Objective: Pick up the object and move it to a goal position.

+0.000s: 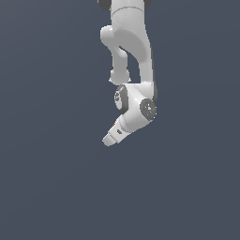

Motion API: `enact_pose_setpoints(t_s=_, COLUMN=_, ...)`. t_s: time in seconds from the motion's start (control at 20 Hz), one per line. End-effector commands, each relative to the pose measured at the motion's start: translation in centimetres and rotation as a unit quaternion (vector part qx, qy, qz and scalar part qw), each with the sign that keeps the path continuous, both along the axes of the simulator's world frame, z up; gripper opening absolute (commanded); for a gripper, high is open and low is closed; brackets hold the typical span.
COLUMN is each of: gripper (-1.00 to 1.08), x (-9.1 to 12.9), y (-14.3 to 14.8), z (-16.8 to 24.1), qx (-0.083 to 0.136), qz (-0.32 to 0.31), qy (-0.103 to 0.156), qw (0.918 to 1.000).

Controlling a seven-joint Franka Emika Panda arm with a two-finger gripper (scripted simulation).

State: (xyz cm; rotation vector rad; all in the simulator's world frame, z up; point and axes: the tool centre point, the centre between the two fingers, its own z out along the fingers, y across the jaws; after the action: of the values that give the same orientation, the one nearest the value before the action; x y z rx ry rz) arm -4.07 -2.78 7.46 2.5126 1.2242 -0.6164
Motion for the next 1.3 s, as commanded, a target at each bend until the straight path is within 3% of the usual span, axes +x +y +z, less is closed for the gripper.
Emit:
enact_pose_setpoints(t_s=0.0, gripper=0.28, x=-0.1, y=-0.1, z=-0.3, qx=0.0, qz=0.001, qy=0.0, qw=1.0)
enact_pose_setpoints(t_s=0.05, gripper=-1.0, x=-0.1, y=-0.1, z=-0.3, qx=0.0, qz=0.001, qy=0.0, qw=1.0)
enact_pose_setpoints(t_s=0.75, gripper=-1.0, x=0.0, y=-0.2, z=0.3, qx=0.0, qz=0.001, qy=-0.001, qw=1.0)
enact_pose_setpoints(t_s=1.25, gripper=-1.0, x=-0.2, y=-2.1, z=6.2, qx=0.001, qz=0.001, qy=-0.001, qw=1.0)
